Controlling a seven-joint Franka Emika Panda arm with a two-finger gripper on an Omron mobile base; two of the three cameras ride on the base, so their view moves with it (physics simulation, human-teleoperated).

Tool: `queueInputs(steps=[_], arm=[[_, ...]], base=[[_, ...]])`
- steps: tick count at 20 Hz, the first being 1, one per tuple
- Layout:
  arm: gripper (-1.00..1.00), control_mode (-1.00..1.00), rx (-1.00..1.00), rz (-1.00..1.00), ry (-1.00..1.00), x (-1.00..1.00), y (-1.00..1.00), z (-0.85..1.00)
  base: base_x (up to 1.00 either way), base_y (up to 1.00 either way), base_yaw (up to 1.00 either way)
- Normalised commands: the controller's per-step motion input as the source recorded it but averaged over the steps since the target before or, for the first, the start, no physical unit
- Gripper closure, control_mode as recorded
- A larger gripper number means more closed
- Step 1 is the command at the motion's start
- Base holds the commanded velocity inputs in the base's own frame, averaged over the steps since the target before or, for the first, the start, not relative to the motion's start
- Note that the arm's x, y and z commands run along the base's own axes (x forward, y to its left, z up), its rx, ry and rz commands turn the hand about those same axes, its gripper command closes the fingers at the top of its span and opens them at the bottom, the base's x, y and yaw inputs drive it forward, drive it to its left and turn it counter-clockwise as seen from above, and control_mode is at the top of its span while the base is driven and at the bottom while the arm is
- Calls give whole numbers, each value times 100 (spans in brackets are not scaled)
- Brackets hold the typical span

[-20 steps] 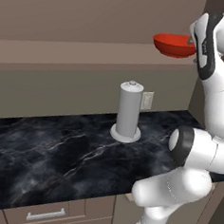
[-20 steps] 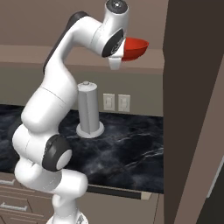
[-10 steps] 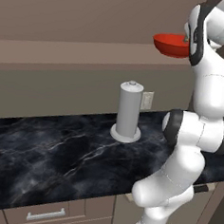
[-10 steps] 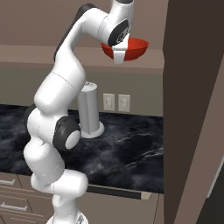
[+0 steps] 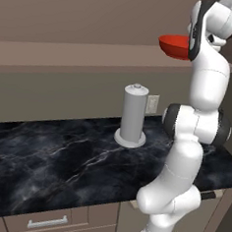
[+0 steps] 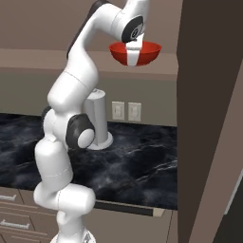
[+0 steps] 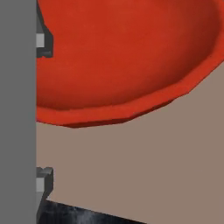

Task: Pick up the bowls from the cabinet and place each bowl in front of a stool on the dining counter.

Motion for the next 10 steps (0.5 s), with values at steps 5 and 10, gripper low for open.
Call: queueInputs(steps=[5,10], arm=[[-100,-100,0,0,0,18,-6,-21],[100,-100,0,0,0,13,0,-24]], base=[[0,0,0],[0,0,0]])
